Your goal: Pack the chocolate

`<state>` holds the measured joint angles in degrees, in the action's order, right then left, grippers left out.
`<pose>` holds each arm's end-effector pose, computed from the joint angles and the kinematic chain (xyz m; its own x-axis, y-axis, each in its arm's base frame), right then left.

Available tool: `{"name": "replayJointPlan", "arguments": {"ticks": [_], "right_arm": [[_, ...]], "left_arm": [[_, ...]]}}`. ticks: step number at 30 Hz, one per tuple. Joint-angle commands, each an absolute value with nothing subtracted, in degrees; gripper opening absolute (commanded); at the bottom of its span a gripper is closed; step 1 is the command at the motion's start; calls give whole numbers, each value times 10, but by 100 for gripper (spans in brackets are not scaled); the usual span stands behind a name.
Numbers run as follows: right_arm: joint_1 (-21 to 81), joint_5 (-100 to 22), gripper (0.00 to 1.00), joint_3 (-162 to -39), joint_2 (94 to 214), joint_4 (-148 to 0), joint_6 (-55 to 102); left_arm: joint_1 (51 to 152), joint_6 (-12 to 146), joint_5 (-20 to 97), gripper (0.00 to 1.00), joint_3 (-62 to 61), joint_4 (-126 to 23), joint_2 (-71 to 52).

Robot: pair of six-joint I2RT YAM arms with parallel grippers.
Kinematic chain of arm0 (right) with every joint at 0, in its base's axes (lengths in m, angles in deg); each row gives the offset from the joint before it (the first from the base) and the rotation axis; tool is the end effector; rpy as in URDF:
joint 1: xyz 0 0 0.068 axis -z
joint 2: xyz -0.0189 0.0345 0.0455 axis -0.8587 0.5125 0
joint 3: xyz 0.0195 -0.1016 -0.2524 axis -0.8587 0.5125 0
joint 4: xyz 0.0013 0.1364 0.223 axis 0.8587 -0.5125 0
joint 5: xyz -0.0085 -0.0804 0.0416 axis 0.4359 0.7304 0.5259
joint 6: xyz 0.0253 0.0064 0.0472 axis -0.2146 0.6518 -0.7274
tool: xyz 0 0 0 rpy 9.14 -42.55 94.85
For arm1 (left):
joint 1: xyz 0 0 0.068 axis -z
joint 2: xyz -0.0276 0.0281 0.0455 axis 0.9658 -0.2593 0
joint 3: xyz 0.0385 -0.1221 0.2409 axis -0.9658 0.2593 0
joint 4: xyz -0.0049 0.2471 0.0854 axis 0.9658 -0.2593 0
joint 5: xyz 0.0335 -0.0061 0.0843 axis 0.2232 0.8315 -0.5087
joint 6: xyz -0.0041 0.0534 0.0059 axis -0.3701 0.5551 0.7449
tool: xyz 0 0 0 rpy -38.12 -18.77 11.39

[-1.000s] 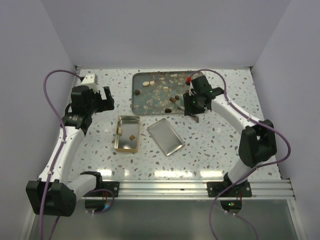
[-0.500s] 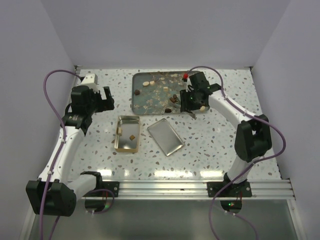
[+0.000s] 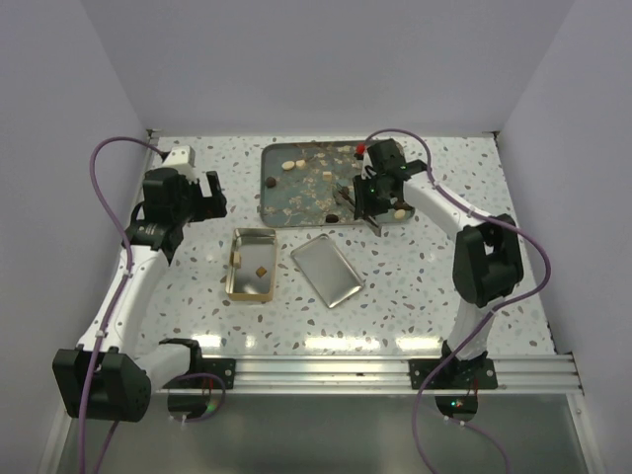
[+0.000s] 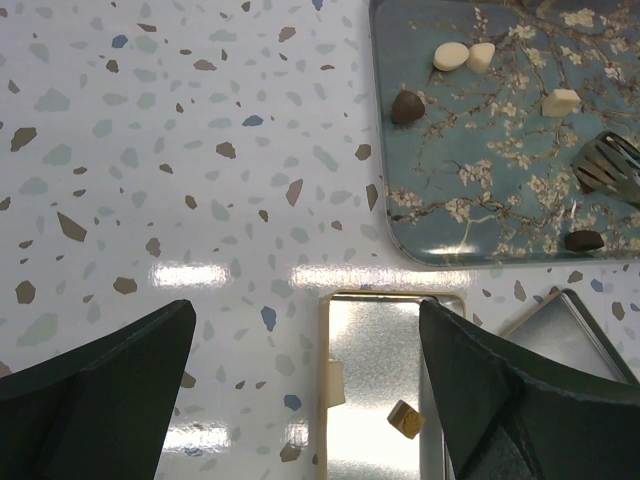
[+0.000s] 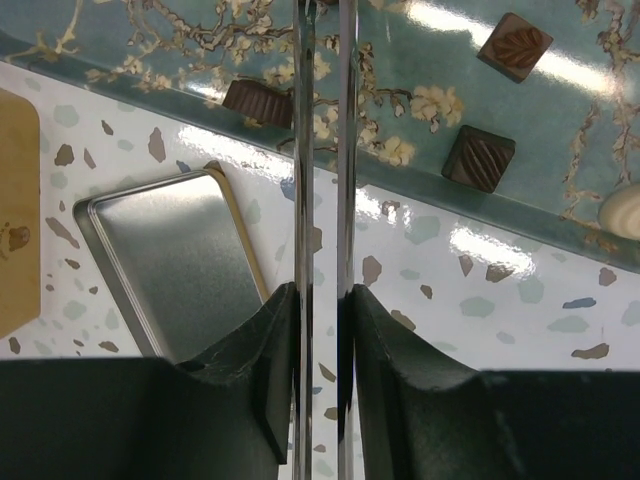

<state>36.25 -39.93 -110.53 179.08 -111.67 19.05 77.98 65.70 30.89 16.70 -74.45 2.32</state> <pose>0.3671 0.1610 0.2460 -0.8588 -0.1562 -0.4880 -0.2978 0.9272 0.2273 0.2486 -0.0136 0.3198 -0.4925 -0.1963 -0.8479 -0.0459 0.9787 -0.2000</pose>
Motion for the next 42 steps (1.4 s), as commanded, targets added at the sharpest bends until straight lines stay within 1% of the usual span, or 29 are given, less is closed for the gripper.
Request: {"name": "replayJointPlan", "arguments": {"ticks": [1,2,5,10,16,23,29,31,34,35,38,39,42], "right_arm": [[362,-405,25,-1139,1789,-1124,202],[362,-404,21,-1141,1785,-1127,204],[362,-403,16,-1150,1775,-1140,205],[356,-405,12,-1174,1735,-1171,205],[315,-408,9,-1198,1699,-1201,204],[178,-420,10,-1205,1692,-1197,169],[81,-423,10,-1221,1719,-1193,143],[70,-420,11,-1228,1727,-1194,140],[59,-416,18,-1238,1740,-1196,138],[57,-412,22,-1240,1741,-1196,138],[57,-407,27,-1248,1744,-1195,137],[57,-406,31,-1252,1747,-1196,138],[58,-405,36,-1259,1751,-1196,138]], "left_arm": [[774,665,303,100,143,-728,22],[774,664,303,100,144,-729,23],[774,663,303,100,147,-726,22],[774,660,303,100,148,-723,21],[774,660,309,100,149,-721,19],[774,657,313,100,149,-721,15],[774,652,322,100,149,-720,16],[774,653,324,100,150,-720,16],[774,655,323,100,150,-724,17],[774,654,324,100,150,-725,20],[774,658,323,100,151,-726,23],[774,660,321,100,151,-728,23],[774,660,320,100,151,-730,23]]}}
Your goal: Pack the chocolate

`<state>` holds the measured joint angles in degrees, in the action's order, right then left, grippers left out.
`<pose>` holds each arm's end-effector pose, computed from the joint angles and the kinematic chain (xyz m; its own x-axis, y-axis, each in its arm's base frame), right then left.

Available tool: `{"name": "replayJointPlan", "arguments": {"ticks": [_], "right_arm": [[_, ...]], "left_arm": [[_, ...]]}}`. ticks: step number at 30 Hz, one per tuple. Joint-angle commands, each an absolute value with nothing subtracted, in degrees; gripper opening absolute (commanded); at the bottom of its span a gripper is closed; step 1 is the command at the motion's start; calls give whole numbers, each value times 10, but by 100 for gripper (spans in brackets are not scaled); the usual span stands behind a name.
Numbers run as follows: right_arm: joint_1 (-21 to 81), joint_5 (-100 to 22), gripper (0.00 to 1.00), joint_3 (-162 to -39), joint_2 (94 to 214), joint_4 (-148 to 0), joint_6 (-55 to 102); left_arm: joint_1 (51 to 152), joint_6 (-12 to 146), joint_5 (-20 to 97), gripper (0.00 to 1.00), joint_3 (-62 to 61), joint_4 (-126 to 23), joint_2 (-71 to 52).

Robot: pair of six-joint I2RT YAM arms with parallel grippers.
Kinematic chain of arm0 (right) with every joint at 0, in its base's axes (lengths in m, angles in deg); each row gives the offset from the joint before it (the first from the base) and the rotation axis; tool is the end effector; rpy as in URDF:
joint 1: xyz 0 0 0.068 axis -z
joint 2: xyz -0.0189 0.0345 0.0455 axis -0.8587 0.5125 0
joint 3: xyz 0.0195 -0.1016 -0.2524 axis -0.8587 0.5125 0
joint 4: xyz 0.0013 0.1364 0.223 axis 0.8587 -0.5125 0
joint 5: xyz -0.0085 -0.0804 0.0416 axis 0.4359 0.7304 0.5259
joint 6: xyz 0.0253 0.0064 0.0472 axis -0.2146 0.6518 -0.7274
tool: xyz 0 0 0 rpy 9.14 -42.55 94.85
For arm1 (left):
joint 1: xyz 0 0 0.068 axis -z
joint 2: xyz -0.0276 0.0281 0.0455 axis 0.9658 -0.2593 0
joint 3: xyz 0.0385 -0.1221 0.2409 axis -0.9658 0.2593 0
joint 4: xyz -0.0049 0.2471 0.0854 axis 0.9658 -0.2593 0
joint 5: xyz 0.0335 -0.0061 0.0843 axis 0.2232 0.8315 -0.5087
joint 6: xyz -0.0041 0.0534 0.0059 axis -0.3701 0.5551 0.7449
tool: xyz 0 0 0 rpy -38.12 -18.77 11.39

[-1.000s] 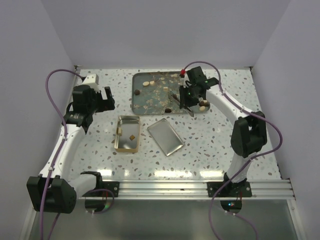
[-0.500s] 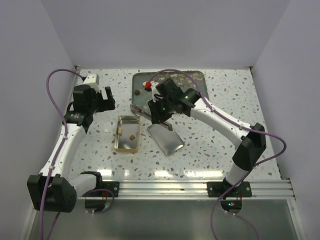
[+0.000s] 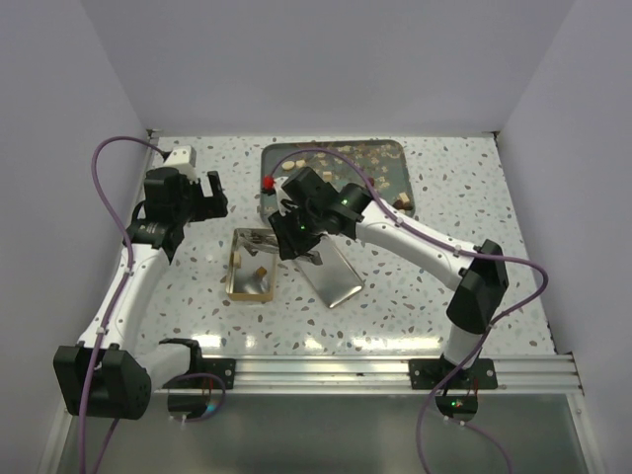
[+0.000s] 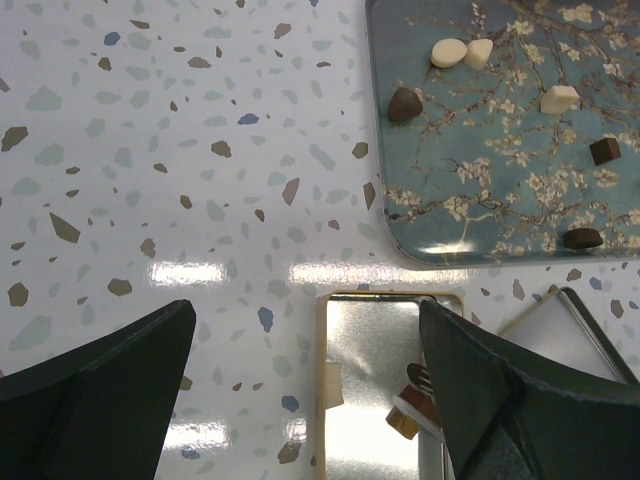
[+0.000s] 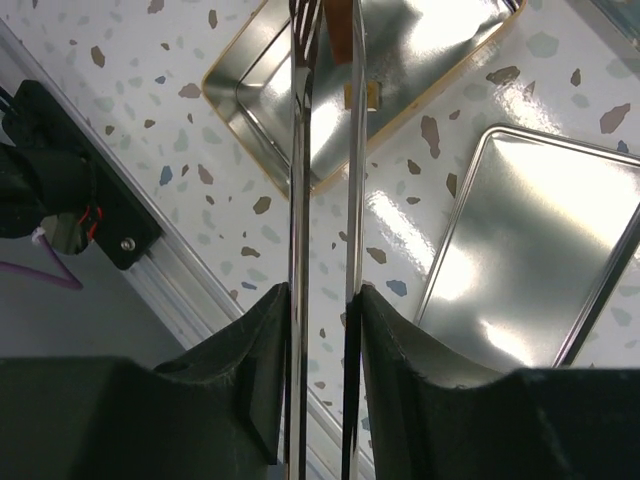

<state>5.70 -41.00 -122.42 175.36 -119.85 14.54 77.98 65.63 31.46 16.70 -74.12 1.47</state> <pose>0.2297 0.3202 0.3269 -0.6763 -0.4670 -0.5697 -0.6991 0.6507 0.2964 0.2519 -0.0141 0.3169 -0.5020 -0.1970 -0.8421 -0.0399 0.9780 -0.2049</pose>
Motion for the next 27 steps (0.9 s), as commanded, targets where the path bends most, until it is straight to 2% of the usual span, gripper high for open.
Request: {"name": "replayJointPlan", "arguments": {"ticks": [1,6,15,27], "right_arm": [[57,-405,36,-1260,1752,-1196,137],[57,-406,40,-1264,1754,-1196,137],[65,-359,34,-1228,1718,-1195,134],[222,-306,34,-1163,1617,-1211,143]], "left_arm": [[773,660,321,100,149,-728,23],[774,660,320,100,148,-729,24],[773,659,320,100,153,-727,26],[774,658,324,100,158,-723,24]]}}
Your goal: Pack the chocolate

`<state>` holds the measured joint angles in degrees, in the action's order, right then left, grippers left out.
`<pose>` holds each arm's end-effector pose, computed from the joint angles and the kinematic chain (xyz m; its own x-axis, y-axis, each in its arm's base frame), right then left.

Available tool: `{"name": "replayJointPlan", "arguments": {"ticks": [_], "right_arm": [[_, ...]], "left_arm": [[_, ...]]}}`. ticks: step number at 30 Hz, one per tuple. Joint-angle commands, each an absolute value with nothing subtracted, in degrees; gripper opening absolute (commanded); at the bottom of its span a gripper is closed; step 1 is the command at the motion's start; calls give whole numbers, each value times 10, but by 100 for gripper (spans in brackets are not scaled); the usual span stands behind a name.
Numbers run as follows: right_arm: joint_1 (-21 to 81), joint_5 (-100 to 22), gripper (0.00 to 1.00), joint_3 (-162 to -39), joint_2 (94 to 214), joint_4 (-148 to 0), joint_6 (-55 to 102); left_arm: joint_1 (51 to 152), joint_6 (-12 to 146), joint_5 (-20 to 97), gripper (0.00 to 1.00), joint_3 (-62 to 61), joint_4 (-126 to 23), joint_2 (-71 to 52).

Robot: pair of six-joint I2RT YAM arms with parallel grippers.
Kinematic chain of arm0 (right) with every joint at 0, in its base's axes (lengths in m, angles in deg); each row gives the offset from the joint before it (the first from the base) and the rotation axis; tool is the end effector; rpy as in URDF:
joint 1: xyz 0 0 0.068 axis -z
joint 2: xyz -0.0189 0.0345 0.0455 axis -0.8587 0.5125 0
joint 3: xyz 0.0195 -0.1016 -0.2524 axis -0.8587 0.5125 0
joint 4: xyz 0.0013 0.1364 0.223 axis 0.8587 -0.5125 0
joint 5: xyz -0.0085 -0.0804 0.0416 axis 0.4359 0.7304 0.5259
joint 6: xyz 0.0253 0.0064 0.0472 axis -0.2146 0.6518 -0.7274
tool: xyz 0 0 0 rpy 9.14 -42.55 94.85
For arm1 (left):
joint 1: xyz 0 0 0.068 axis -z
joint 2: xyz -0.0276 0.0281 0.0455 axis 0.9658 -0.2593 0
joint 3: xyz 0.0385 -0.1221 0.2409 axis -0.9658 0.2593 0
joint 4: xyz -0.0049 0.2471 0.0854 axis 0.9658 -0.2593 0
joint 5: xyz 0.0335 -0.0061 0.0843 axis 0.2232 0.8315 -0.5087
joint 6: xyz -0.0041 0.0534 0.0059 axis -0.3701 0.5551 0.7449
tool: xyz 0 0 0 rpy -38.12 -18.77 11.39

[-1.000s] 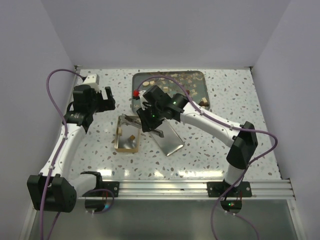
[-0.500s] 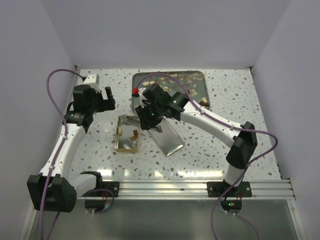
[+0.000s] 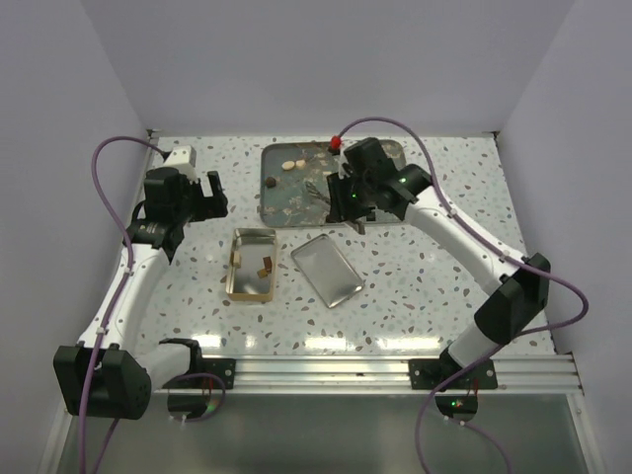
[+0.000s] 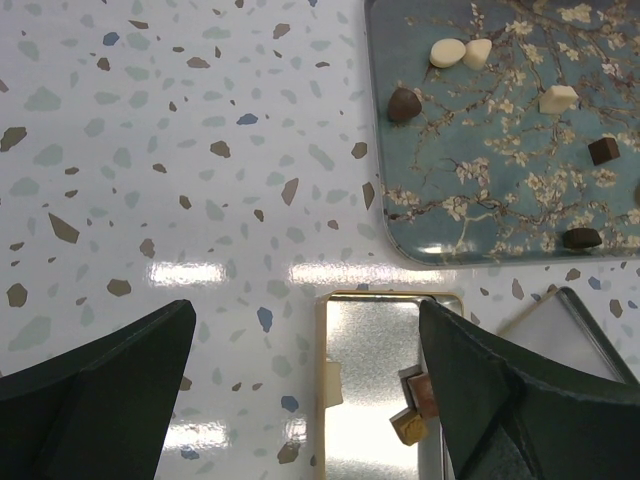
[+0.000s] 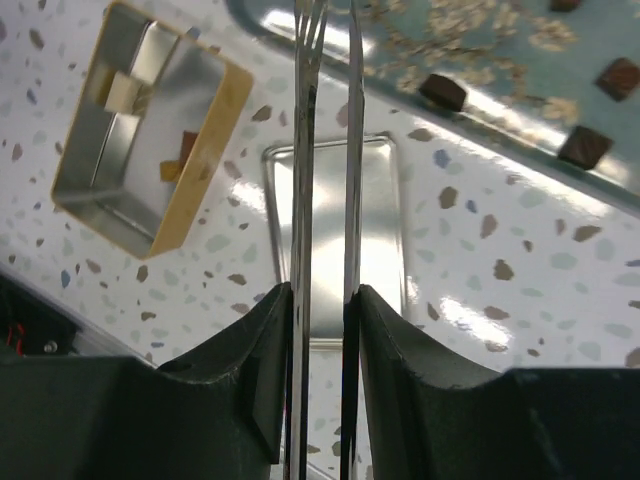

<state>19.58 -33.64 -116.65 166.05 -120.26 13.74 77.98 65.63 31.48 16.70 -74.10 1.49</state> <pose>0.2714 0.2264 0.3515 -0.7349 -0.2412 -0.6339 -0.4698 0.8550 0.2194 0.2519 -0.0142 0.3171 -0.5015 -0.1970 -0.8424 -0.0395 0.9779 -0.2052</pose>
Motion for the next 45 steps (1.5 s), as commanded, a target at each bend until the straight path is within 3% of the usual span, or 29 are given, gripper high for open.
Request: {"name": "replayJointPlan", "arguments": {"ticks": [1,6,26,45], "right_arm": [[239,-301,35,-1159,1612,-1212,145],[282,-294,37,-1136,1624,-1202,148],[299,-232,45,-1124,1726,-1161,118],[323,-270,42,-1161,1808,-1142,115]], "left_arm": [[774,657,326,100,159,-720,23],[774,657,327,100,161,-719,21],[773,663,318,100,160,-720,21],[773,666,312,100,158,-723,17]]}}
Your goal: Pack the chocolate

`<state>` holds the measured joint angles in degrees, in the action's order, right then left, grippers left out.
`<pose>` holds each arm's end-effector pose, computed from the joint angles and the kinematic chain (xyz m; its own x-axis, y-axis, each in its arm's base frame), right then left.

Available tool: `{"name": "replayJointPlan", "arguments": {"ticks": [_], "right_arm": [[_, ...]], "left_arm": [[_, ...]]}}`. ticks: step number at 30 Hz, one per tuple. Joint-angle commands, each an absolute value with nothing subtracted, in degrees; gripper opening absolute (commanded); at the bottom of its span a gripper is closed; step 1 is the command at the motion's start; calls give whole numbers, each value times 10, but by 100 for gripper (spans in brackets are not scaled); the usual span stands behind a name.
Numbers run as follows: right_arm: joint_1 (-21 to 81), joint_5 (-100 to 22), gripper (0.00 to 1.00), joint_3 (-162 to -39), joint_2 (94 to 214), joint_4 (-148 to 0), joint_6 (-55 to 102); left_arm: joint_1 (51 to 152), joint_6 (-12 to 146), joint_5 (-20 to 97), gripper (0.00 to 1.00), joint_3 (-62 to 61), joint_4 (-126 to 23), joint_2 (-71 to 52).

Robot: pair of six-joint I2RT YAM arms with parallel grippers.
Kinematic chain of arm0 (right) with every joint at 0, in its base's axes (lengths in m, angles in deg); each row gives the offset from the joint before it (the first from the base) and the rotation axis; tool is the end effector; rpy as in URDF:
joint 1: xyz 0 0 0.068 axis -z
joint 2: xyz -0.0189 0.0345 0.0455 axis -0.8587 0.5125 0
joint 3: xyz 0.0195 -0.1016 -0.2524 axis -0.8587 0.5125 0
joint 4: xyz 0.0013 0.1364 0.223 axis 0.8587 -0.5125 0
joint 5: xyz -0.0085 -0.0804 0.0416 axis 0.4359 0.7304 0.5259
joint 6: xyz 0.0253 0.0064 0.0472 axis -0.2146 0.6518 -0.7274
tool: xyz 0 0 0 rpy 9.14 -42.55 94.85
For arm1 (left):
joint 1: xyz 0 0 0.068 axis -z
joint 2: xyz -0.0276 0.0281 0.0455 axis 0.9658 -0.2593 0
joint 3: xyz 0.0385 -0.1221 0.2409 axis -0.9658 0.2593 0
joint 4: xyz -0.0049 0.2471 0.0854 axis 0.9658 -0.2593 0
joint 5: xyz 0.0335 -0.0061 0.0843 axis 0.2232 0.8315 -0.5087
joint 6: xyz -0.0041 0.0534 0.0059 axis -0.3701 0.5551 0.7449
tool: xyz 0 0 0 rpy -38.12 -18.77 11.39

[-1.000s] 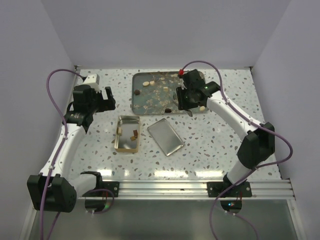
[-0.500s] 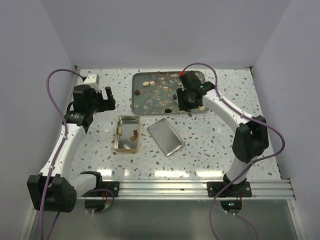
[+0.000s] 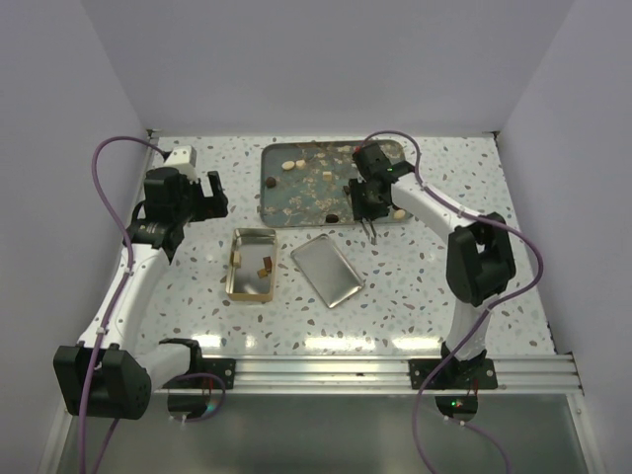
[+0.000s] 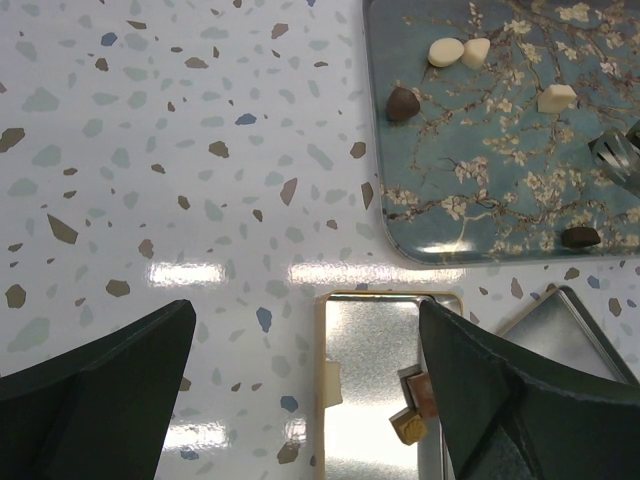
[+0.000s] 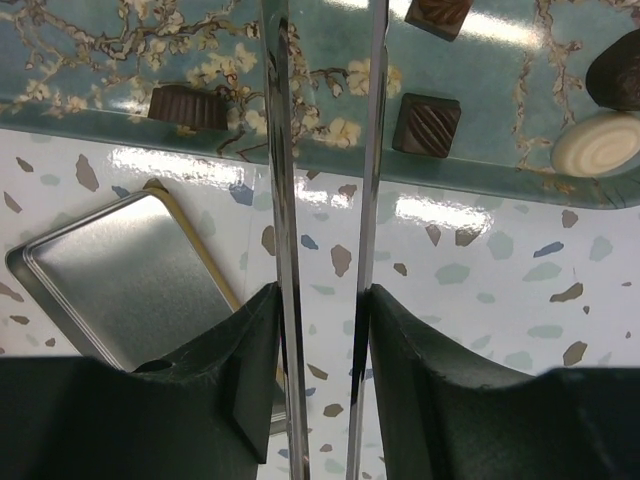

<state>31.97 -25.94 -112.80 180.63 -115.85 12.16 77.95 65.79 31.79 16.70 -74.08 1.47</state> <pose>0.3594 0.1810 0.2435 -0.8753 -0.1038 -0.4723 -0.1536 0.9858 0.0680 0.2519 -0.0142 0.3170 -0.5025 -0.1944 -0.8424 -0.0340 0.9781 -0.2054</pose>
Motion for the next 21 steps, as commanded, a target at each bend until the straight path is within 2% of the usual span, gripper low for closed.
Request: {"name": "replayJointPlan", "arguments": {"ticks": [1,3,9,12,21], "right_arm": [[323,-273,41,-1164,1810,-1143,115],[323,-281,41,-1168,1813,-1144,115],[322,-292,21,-1170,1810,-1147,115],[323,-297,17,-1182,1800,-1159,115],[317,-341,13,-1237,1758,-1189,124]], "left_arm": [[773,666,312,100,158,-722,17],[771,666,312,100,158,-722,19],[770,666,314,100,159,-720,18],[769,666,318,100,159,-720,18],[769,663,324,100,157,-720,17]]}}
